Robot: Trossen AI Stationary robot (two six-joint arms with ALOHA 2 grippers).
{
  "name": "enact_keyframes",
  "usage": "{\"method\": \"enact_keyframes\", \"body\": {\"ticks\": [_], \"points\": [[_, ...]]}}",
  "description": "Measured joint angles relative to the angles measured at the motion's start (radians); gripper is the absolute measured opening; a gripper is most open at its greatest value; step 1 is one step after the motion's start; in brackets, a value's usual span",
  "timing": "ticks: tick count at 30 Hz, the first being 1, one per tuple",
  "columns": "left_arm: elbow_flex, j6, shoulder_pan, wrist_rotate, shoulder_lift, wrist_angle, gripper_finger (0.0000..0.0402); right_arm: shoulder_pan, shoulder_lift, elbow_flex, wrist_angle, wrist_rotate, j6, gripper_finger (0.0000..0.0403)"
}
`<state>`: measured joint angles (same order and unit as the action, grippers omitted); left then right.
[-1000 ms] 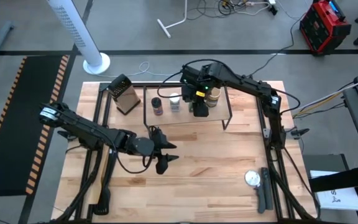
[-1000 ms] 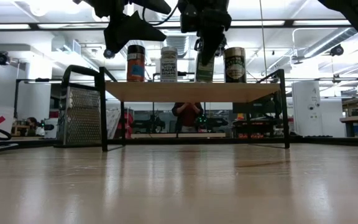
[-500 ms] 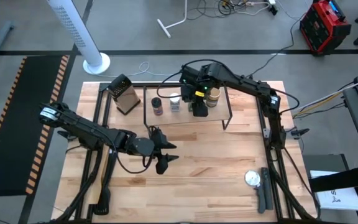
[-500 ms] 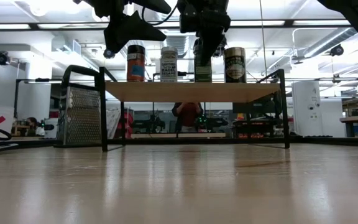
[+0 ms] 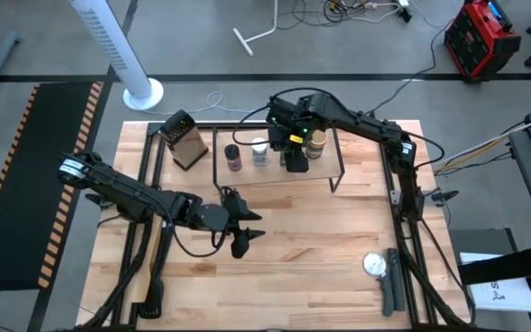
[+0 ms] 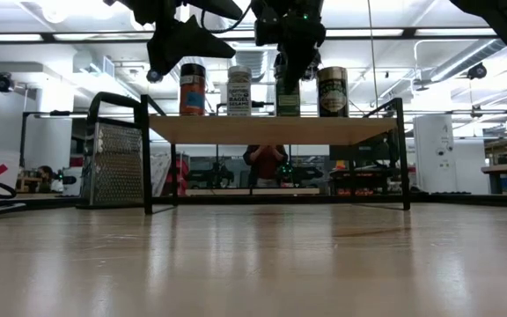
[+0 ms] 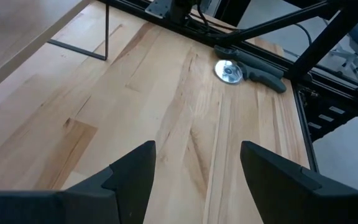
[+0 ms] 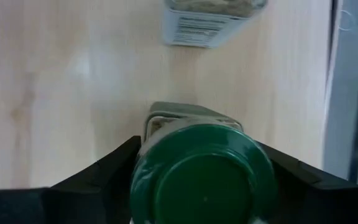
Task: Shelf spices
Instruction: Return to Home Position
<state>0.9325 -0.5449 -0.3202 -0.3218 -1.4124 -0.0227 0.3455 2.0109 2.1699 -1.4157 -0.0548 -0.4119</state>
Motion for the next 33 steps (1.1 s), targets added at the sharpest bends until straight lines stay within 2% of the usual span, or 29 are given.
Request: {"method": "enact_keyframes", "body": {"ticks": [3, 15, 19, 27, 33], "points": [[0.000, 0.001, 0.000, 0.000, 0.000, -0.001, 0.0224, 0.000, 0.000, 0.014, -0.003, 0.033, 0.000, 0.0248], [-0.014, -0.005, -0.001, 0.000, 0.000, -0.003, 0.0224, -0.019, -0.002, 0.185, -0.130, 0.030, 0.056, 0.0268], [-0.014, 0.013, -0.006, 0.000, 0.000, -0.001, 0.0224, -0.034, -0.044, 0.180, -0.142, 0.030, 0.110, 0.0272], [0.008, 0.217, -0.057, 0.000, 0.005, 0.076, 0.0224, -0.094, -0.156, 0.186, -0.074, 0.028, 0.217, 0.0261], [0.056, 0.315, -0.101, -0.004, 0.007, 0.104, 0.0224, -0.205, -0.241, 0.186, 0.003, 0.020, 0.275, 0.0244]]}}
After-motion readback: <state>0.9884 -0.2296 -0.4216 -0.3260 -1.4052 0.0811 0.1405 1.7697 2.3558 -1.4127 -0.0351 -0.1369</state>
